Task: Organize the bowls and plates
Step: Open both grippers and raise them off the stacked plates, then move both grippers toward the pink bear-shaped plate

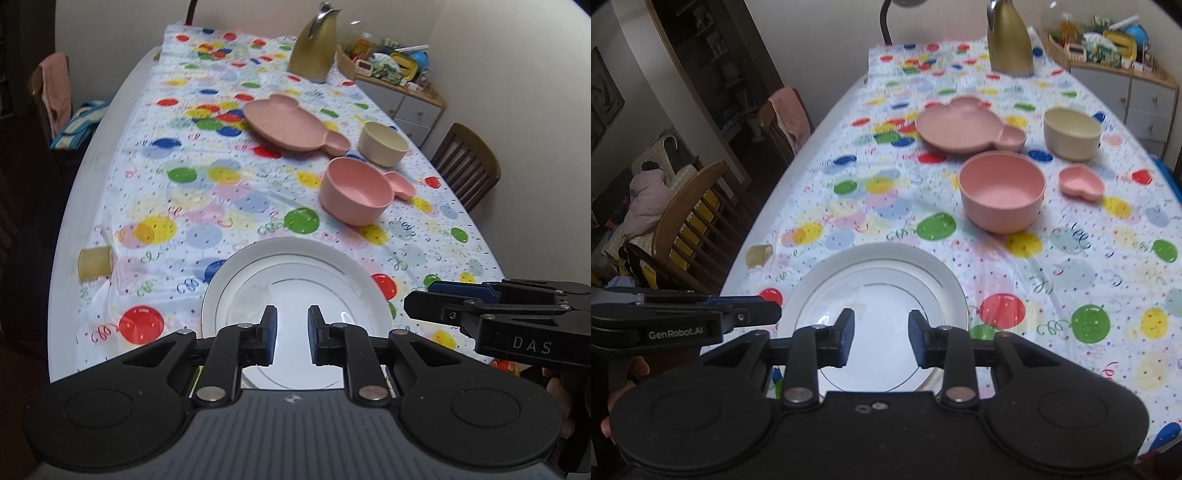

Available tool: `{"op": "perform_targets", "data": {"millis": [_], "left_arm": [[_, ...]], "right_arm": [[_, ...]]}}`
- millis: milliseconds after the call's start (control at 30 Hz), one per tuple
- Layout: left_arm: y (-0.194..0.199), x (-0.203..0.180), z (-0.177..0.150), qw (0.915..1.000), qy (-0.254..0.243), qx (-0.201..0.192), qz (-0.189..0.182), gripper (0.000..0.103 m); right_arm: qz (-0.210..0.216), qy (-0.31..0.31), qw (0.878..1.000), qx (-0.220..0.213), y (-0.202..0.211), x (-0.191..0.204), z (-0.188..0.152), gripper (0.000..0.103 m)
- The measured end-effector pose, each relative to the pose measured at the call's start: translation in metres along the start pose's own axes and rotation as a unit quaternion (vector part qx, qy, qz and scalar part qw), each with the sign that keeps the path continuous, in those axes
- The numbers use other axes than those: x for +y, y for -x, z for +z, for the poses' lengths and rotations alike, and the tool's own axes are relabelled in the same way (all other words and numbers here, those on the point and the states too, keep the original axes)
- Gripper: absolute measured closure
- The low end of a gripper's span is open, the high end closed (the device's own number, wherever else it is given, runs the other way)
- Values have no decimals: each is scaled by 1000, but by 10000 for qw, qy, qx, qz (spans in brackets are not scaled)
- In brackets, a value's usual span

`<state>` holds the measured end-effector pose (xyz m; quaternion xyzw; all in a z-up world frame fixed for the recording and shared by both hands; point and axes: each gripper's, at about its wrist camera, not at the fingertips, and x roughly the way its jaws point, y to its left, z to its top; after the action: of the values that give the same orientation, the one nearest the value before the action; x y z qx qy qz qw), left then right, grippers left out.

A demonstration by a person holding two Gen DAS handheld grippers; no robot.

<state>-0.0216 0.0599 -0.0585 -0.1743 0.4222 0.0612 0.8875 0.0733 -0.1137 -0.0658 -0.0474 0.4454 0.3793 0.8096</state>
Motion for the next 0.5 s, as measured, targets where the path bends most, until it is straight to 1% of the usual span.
{"op": "perform_targets", "data": {"millis": [67, 167, 267, 333, 400, 500], "left_arm": [[4, -5, 3, 9999, -66, -78, -30, 82], [8, -12, 8, 9997, -147, -182, -63, 76], [9, -18, 14, 9994, -208, -257, -62, 67], [8, -22, 19, 9993, -207, -313, -20, 50], [8, -27, 24, 9989, -259, -400, 1, 47], [3, -33, 33, 9985, -303, -443, 86, 46]], "right_arm": [[-43, 24, 9999, -92, 6, 3, 1, 68], [-95, 58, 9997, -225, 17, 7, 3, 63], [-172, 93, 9992, -362, 26, 7, 6, 55], [-237, 105, 9986, -452, 31, 6, 8, 49], [-258, 97, 9983, -507, 35, 4, 11, 45], [-284, 128, 9976, -613, 40, 0, 17, 37]]}}
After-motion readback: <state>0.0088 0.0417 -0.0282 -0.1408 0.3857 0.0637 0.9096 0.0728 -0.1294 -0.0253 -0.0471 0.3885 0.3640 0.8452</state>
